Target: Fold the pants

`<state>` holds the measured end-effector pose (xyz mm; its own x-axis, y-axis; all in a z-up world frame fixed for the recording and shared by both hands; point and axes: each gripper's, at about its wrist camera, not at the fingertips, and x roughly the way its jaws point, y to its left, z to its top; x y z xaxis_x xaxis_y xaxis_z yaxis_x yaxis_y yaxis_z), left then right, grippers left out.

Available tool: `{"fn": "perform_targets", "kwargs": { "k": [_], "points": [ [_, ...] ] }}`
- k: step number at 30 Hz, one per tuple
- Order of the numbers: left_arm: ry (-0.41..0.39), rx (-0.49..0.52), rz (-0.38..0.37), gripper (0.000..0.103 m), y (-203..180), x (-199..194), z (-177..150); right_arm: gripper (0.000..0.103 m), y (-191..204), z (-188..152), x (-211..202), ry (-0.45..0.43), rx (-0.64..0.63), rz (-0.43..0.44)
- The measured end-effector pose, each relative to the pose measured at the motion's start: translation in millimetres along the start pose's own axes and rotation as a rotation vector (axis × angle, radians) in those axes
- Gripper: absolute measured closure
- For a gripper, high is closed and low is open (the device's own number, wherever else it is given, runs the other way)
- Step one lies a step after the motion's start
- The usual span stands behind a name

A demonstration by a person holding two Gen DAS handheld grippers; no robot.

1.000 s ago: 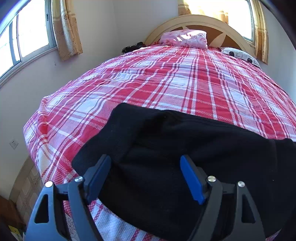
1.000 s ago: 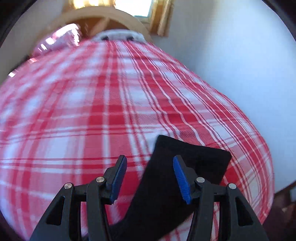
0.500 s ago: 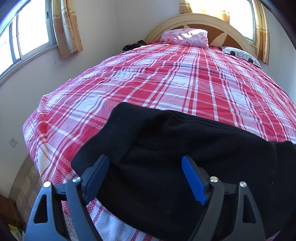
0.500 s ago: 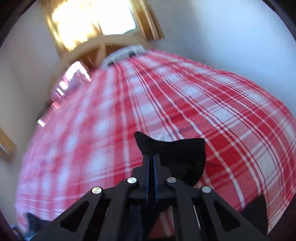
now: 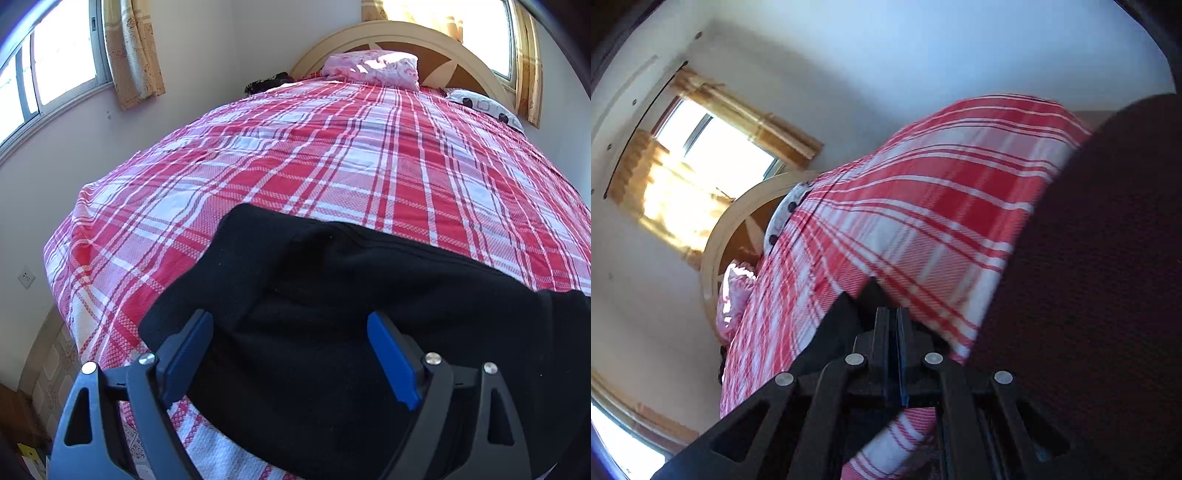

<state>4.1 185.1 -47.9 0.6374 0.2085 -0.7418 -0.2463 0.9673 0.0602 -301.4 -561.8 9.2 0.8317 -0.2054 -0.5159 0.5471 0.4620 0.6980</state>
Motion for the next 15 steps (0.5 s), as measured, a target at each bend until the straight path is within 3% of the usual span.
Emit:
{"fn": "perform_targets", "kwargs": {
  "k": [3,5,7,8,10,13,14,15],
  "points": [
    [-0.001,0.002,0.006,0.015,-0.6,-1.0,-0.6,0.097,0.5,-7.9,0.3,0.037,0.047,0.055],
    [-0.003,0.003,0.01,0.015,-1.3,-1.0,-0.9,0.089,11.0,-18.9,3.9,0.071,0.04,0.119],
    [0.0,0.006,0.013,0.015,-1.7,-0.9,-0.3,0.042,31.6,-31.3,14.0,0.094,-0.032,0.125],
    [0.003,0.006,0.011,0.015,-1.4,-0.9,0.1,0.034,39.6,-34.5,18.5,0.09,-0.072,0.107],
    [0.007,0.006,0.004,0.015,0.0,-0.5,0.6,0.034,51.9,-38.5,28.8,0.047,-0.156,0.052],
    [0.005,0.008,0.005,0.014,-0.4,0.1,0.6,0.035,57.3,-35.6,49.6,0.057,-0.192,0.028],
    [0.003,0.008,0.008,0.014,-0.4,-0.1,0.3,0.037,59.0,-35.9,57.7,0.075,-0.202,0.03],
    [0.001,0.009,0.011,0.014,-0.7,-0.1,0.0,0.047,59.6,-37.8,66.3,0.099,-0.222,0.006]
  ]
}}
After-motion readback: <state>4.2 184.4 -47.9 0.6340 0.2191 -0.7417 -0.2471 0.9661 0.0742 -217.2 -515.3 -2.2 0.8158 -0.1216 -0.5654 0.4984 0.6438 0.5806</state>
